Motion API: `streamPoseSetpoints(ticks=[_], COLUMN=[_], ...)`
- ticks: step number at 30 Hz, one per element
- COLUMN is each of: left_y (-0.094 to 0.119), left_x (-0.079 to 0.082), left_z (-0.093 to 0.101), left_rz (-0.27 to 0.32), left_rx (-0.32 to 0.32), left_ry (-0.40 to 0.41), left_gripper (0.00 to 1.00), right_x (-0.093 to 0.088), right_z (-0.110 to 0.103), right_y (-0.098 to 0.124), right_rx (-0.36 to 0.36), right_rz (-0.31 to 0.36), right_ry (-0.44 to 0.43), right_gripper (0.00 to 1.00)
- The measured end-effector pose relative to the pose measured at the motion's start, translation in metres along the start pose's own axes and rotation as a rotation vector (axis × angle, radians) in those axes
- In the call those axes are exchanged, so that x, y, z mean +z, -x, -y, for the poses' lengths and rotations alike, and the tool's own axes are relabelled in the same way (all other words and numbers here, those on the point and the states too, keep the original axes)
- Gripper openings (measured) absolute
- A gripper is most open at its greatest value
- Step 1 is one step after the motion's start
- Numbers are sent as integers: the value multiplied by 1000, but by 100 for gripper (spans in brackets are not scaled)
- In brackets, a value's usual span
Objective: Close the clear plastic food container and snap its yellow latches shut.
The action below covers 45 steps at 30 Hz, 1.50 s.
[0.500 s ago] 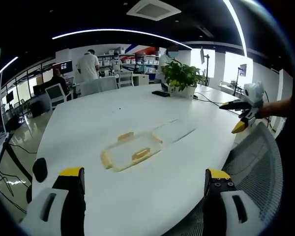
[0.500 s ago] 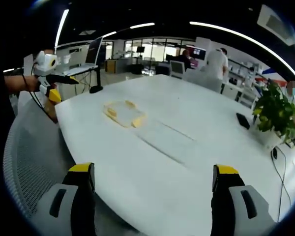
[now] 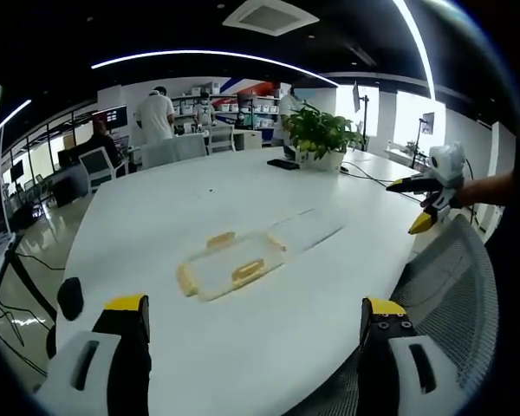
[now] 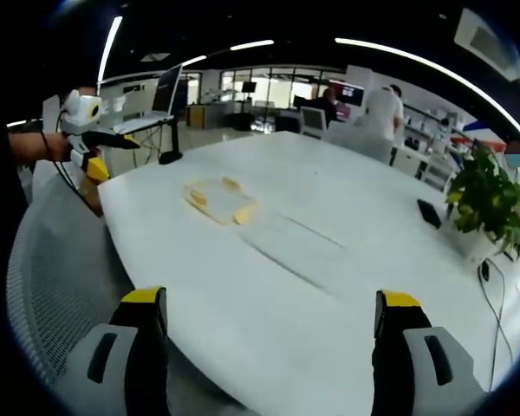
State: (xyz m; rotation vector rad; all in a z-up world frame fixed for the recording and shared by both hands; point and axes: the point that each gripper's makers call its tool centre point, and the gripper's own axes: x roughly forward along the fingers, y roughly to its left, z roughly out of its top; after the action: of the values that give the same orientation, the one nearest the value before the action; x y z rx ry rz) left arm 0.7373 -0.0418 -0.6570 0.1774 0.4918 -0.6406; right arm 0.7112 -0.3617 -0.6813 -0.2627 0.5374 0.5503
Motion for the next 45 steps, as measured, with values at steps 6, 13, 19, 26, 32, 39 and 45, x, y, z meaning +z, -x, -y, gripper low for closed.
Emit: streamPoseSetpoints(ticks=[6,13,19,26,32,39,45], left_y=[0,1,2,2,1,-2,-5], left_x=[1,2,1,1,0,-2,-1], left_z=[-1,-2,-1,-2,-6,-8,-10], left_rz=[1,0,-4,-11,-24,-32,-40], left_rx=[2,4,2,-4,-18,-25,-33], left_ry=[-3,-4,-5,-11,-23,-16,-29], left_gripper=[99,99,99,99,99,99,99], right_x=[1,1,1,3,7,11,13], right_z=[0,0,2,1,5,6,3], right_y=[-1,0,0,0,1,0,-3], right_rx=[3,7,7,16,19,38,94], right_rz=[-1,-6,-8,-17,-12,-17,-38], right_ry=[6,18,20,23,12,19,47], right_gripper=[98,98,98,97,96,96,93])
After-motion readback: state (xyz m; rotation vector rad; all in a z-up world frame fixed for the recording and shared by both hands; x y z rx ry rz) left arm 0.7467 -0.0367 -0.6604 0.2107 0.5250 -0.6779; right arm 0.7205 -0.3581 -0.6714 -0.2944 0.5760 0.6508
